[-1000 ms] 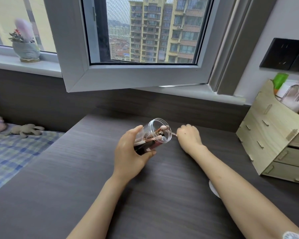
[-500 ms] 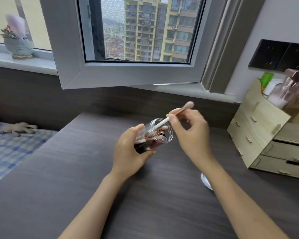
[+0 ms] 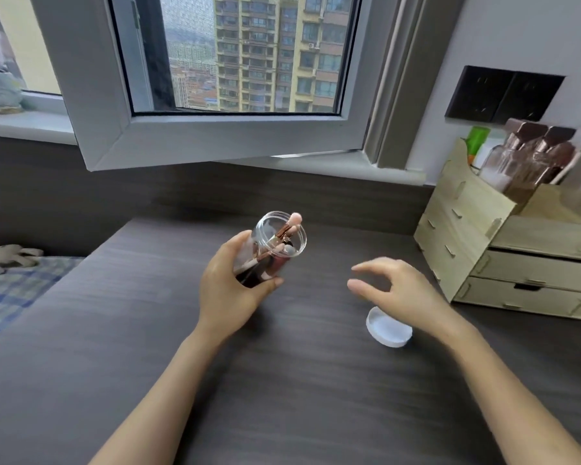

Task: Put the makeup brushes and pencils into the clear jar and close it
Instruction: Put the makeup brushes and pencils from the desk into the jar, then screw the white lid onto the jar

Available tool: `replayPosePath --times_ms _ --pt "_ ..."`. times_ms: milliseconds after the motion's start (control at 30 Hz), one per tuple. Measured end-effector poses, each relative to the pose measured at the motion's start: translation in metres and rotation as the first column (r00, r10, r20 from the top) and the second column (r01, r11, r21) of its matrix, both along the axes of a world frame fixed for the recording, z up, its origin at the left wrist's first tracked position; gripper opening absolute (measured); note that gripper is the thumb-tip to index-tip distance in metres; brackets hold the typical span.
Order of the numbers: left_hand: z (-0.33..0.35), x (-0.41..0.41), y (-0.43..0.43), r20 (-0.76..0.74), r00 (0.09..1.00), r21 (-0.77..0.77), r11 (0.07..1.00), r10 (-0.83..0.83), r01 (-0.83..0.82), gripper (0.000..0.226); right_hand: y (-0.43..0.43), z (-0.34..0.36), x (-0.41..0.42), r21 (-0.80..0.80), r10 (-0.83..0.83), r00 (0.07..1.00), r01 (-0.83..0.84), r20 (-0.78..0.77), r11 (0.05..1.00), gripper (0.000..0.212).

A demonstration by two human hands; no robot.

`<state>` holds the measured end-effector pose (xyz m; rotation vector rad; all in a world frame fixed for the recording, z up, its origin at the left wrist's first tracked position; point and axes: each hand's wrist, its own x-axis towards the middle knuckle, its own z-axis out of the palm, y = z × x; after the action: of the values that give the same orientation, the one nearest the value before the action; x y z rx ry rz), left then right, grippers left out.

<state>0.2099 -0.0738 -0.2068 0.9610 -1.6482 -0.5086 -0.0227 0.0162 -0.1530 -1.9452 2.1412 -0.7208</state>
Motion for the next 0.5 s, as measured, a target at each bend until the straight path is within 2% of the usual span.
replayPosePath --times_ms 67,100,167,267,333,400,433,500 --pt "0.0 -0.003 0.002 -0.034 0.999 0.047 0.998 -0.041 0.043 0.073 0.018 -0.012 -0.018 0.245 0.014 0.98 0.035 -0.197 0.969 0.059" --pt "0.002 -0.004 0.004 -0.068 0.994 0.086 0.993 -0.081 0.087 0.071 0.025 -0.017 -0.023 0.305 0.031 0.969 0.047 -0.245 0.951 0.066" --pt "0.005 -0.007 0.008 -0.147 0.973 0.167 0.966 -0.176 0.2 0.066 0.032 -0.027 -0.028 0.341 0.041 0.967 0.049 -0.253 0.939 0.072" --pt "0.007 -0.01 0.015 -0.285 0.904 0.245 0.888 -0.319 0.39 0.061 0.033 -0.031 -0.029 0.305 0.035 0.987 0.014 -0.156 0.952 0.069" --pt "0.009 -0.012 0.021 -0.331 0.862 0.267 0.839 -0.383 0.475 0.06 0.03 -0.024 -0.024 0.201 0.004 1.0 -0.008 0.021 0.979 0.065" --pt "0.01 -0.014 0.027 -0.337 0.843 0.284 0.808 -0.42 0.517 0.055 0.025 -0.01 -0.016 0.031 0.012 0.932 -0.025 0.363 0.999 0.056" --pt "0.011 -0.017 0.029 -0.328 0.838 0.296 0.794 -0.437 0.53 0.053 0.023 0.0 -0.01 -0.051 0.06 0.831 -0.039 0.554 0.998 0.051" --pt "0.012 -0.021 0.034 -0.304 0.832 0.33 0.768 -0.464 0.549 0.05 0.017 0.019 0.001 -0.208 0.197 0.515 -0.037 0.834 0.977 0.045"
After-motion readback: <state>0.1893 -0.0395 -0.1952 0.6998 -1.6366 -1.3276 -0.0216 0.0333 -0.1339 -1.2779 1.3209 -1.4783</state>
